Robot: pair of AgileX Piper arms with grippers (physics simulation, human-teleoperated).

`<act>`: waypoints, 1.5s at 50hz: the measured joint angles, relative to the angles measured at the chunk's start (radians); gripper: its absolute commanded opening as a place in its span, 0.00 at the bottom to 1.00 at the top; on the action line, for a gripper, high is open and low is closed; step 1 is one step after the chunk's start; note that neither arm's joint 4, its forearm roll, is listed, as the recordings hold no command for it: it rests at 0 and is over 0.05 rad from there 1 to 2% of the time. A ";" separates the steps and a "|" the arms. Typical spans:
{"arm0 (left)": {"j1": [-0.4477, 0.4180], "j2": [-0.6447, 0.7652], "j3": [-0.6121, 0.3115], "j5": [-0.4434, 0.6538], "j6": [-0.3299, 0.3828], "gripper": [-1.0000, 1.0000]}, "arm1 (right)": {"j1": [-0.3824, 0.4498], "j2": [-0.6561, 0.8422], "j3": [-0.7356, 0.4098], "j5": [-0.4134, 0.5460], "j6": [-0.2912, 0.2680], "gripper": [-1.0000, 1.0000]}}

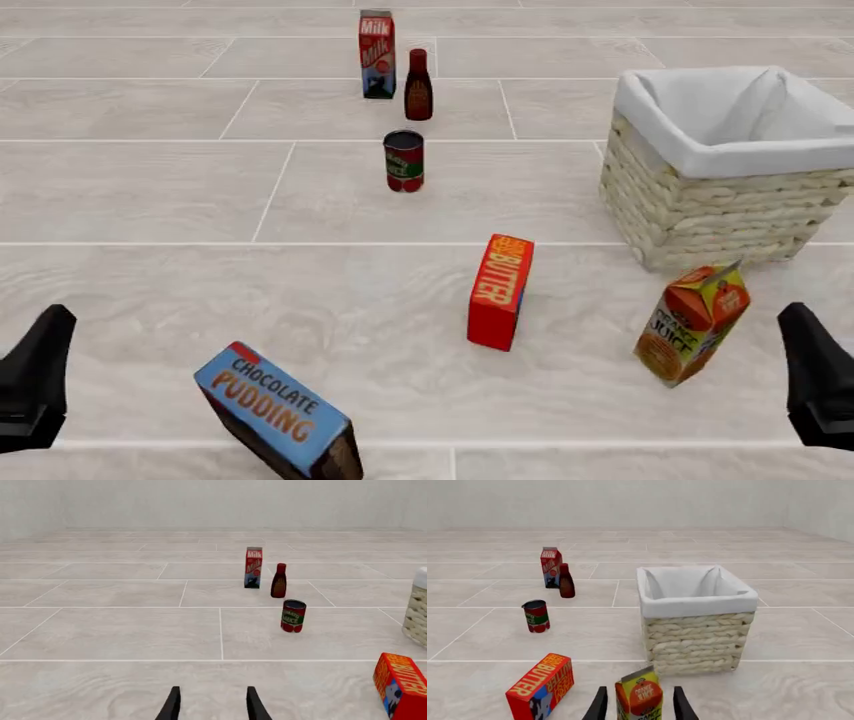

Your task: Pick the tomato sauce and place it in the basket.

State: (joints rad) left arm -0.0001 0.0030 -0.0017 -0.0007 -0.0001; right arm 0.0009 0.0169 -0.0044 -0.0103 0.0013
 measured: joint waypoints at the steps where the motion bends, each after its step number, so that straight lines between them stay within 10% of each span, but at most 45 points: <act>1: 0.000 0.000 0.000 0.000 0.000 1.00 | 0.000 0.000 -0.001 0.001 0.000 1.00; 75: 0.000 0.005 -0.003 -0.001 0.000 1.00 | 0.322 1.259 -0.485 -0.594 -0.109 1.00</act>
State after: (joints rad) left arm -0.0001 0.0076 -0.0043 -0.0019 -0.0002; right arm 0.3229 1.2756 -0.4896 -0.6040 -0.1080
